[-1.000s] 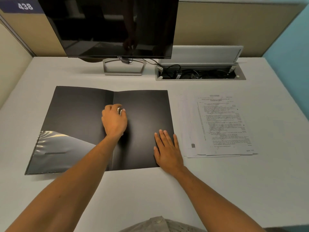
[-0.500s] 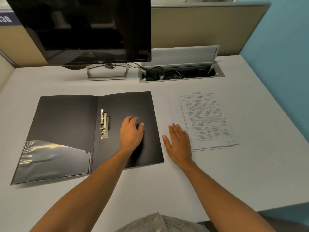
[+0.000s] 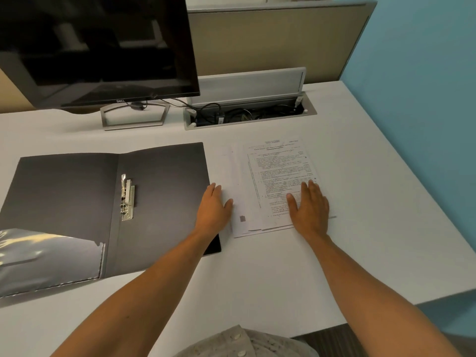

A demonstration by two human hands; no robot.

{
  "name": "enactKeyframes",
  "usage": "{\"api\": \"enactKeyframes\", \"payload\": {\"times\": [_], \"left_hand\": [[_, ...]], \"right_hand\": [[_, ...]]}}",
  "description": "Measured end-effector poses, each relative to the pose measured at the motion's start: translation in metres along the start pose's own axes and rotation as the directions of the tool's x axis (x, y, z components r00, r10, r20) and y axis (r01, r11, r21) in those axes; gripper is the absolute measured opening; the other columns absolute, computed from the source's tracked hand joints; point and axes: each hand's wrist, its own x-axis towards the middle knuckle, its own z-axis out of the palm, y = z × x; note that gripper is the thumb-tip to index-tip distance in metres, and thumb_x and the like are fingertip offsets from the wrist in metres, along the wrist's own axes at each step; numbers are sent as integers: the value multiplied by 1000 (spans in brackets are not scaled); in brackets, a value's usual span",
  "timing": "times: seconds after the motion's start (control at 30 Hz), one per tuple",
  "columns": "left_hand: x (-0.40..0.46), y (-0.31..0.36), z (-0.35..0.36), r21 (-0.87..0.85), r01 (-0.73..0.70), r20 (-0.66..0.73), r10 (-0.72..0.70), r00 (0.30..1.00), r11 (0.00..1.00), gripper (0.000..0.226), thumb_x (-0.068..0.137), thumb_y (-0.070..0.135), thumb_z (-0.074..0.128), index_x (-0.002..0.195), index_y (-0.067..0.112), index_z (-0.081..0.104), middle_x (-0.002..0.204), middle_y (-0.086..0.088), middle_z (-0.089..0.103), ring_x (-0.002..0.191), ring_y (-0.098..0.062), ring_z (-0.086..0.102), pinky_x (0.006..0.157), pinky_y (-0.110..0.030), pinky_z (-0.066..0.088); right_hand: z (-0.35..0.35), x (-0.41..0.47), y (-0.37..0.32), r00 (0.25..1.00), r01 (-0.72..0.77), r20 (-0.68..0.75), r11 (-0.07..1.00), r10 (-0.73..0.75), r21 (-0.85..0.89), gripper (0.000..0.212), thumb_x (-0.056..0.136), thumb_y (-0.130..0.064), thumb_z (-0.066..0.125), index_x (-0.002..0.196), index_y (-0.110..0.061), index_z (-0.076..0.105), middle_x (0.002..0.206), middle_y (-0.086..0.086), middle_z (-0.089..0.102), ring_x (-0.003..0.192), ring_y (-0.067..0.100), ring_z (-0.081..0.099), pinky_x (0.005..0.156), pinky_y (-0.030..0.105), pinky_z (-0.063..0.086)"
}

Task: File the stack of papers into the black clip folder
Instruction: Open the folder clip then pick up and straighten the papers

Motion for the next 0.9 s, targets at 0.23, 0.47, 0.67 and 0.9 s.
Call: {"api": "enactKeyframes", "payload": {"times": [0.23, 0.47, 0.67, 0.9], "left_hand": [[7, 39, 19, -118, 159, -31, -164, 986, 980, 67, 96, 28, 55, 150, 4, 24, 161, -10, 18, 147, -27, 19, 116, -35, 20], [14, 60, 19, -275, 251, -96, -286, 953, 928, 57, 92, 18, 61, 141, 1, 37, 150, -13, 35, 135, -30, 39, 109, -37, 35], [25, 61, 12, -456, 330, -87, -410, 908, 827, 30, 85, 8, 65, 113, 3, 55, 107, -2, 50, 98, -24, 52, 75, -24, 44], [31, 56, 5, -667, 408, 55, -506, 861, 623, 66, 83, 12, 73, 140, 8, 40, 131, -9, 54, 107, -26, 55, 86, -33, 46]], "right_hand": [[-16, 37, 21, 977, -191, 90, 981, 192, -18, 70, 92, -44, 48, 149, -9, 25, 156, 14, 27, 142, 31, 23, 113, 49, 21], [-15, 47, 14, 986, -142, 77, 988, 146, -53, 56, 86, -36, 52, 134, -10, 44, 128, 13, 52, 120, 32, 41, 98, 45, 34], [-9, 44, 12, 990, -139, 36, 990, 140, -26, 55, 84, -33, 53, 135, -11, 45, 133, 13, 50, 122, 32, 40, 100, 45, 33], [-9, 41, 8, 989, -140, 51, 990, 139, 15, 56, 82, -32, 57, 133, -12, 46, 133, 12, 50, 122, 32, 41, 99, 45, 34]]}}
